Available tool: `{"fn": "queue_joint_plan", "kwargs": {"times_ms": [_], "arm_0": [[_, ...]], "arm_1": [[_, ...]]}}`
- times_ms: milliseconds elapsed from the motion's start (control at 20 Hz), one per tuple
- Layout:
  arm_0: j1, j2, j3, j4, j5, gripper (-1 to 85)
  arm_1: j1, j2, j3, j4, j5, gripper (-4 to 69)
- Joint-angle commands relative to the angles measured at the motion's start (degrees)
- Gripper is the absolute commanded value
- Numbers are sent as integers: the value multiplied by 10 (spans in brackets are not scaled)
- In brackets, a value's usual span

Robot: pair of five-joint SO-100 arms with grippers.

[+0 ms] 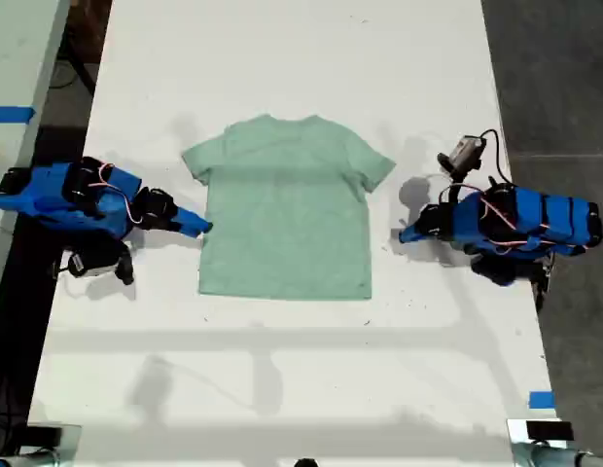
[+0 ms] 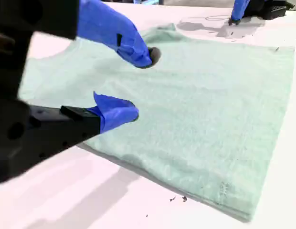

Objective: Fold t shirt

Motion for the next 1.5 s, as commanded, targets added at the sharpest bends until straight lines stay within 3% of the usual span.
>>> {"fn": "queue_joint_plan", "kwargs": {"times_ms": [0, 350, 450, 600, 750, 850, 950, 1000, 1150, 1450], "arm_0": [[-11, 4, 2, -7, 3, 145], [-11, 4, 2, -7, 3, 145], [-11, 4, 2, -7, 3, 145], [-11, 4, 2, -7, 3, 145], [-11, 4, 2, -7, 3, 145], [-11, 4, 2, -7, 3, 145], [-11, 4, 2, -7, 3, 145], [-11, 4, 2, -7, 3, 145], [-11, 4, 2, -7, 3, 145], [-11, 4, 2, -7, 3, 145]], "arm_1": [[-4, 6, 31, 2, 0, -22], [-15, 6, 26, 14, -14, -21], [-17, 6, 24, 23, -79, -21], [-11, 6, 5, 56, -96, -21], [-1, 2, -62, 8, -133, -12], [78, -109, -193, 18, -191, 21], [176, -316, -334, 15, -258, 164], [220, -400, -384, 1, -287, 192], [323, -579, -457, -93, -335, 197], [419, -892, -585, -187, -369, 194]]}}
